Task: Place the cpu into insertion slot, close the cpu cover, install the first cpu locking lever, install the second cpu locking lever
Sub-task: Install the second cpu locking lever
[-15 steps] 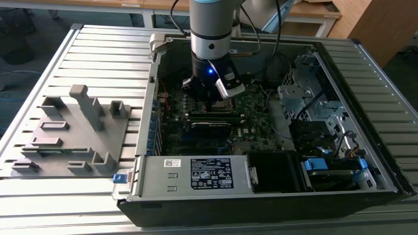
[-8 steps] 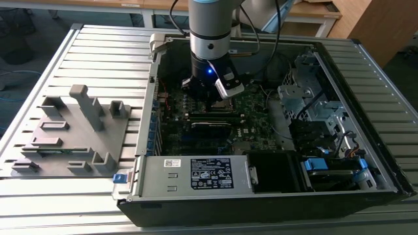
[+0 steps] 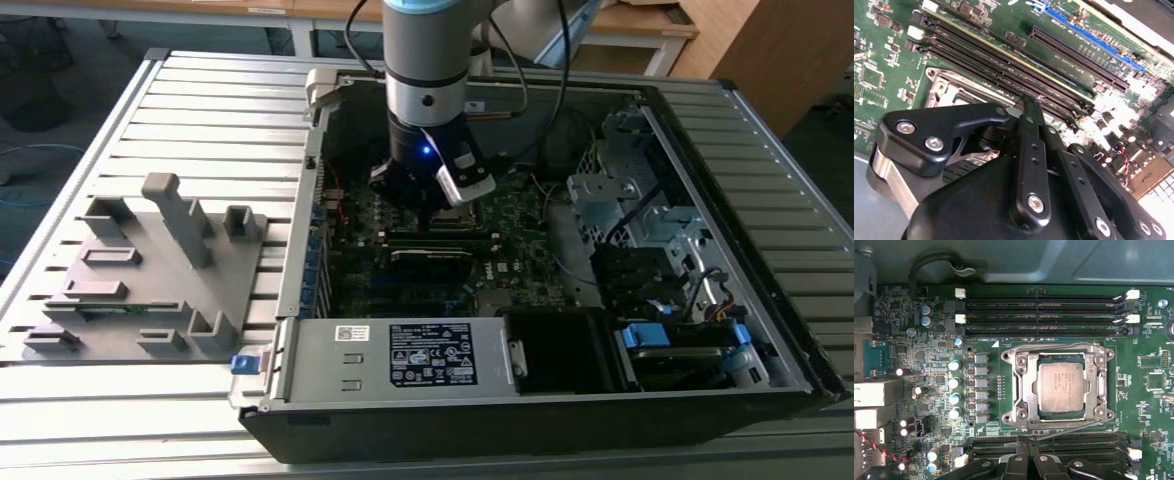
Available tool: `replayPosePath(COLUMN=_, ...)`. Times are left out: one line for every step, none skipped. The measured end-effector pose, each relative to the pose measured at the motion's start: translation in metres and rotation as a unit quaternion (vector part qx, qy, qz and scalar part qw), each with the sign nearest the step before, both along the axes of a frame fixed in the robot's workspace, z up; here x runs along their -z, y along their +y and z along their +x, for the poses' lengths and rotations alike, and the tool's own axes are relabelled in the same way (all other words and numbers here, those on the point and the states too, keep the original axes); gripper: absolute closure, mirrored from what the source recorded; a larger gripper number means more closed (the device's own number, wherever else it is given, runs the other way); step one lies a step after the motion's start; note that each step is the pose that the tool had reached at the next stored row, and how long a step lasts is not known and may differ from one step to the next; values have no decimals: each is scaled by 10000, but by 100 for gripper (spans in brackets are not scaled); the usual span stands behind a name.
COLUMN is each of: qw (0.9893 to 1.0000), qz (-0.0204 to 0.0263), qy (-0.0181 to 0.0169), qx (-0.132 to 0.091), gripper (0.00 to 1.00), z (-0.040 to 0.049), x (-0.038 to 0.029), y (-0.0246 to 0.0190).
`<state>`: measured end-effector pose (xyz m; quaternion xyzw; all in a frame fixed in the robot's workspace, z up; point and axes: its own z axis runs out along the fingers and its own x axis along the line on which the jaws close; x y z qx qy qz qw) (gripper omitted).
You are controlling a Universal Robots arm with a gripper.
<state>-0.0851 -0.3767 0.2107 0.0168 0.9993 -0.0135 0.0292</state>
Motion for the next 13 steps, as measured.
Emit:
replayPosePath(qw=10000, qz=0, qy=0, qx=0, gripper=90, z=-6, x=5, y=0)
replayPosePath(qw=10000, qz=-1, qy=1, qx=0, gripper=90, z=-16, x=10, y=0)
replayPosePath(qw=10000, qz=0, qy=0, qx=0, gripper=90, z=-26, x=15, y=0)
replayPosePath(qw=10000, qz=1, qy=0, qx=0, gripper=90, z=-30, x=18, y=0)
replayPosePath(qw=10000, qz=0, qy=0, qx=0, gripper=90, z=-30, x=18, y=0)
replayPosePath(qw=10000, qz=0, qy=0, qx=0, gripper=90, z=-36, x=22, y=0)
replayPosePath(qw=10000, qz=0, qy=0, qx=0, gripper=90, z=-42, x=26, y=0)
replayPosePath(qw=10000, qz=0, qy=0, qx=0, gripper=90, z=-43, x=26, y=0)
replayPosePath(qw=10000, qz=1, qy=-1, qx=0, gripper=90, z=-45, x=26, y=0)
replayPosePath(qw=10000, qz=1, qy=-1, qx=1, gripper=90, z=-48, x=27, y=1)
replayPosePath(qw=10000, qz=1, qy=-3, qx=0, gripper=90, z=-52, x=27, y=0)
replayPosePath(qw=10000, qz=1, qy=-4, qx=0, gripper=90, z=-57, x=28, y=0)
replayPosePath(qw=10000, qz=1, qy=-5, qx=0, gripper=90, z=-61, x=29, y=0)
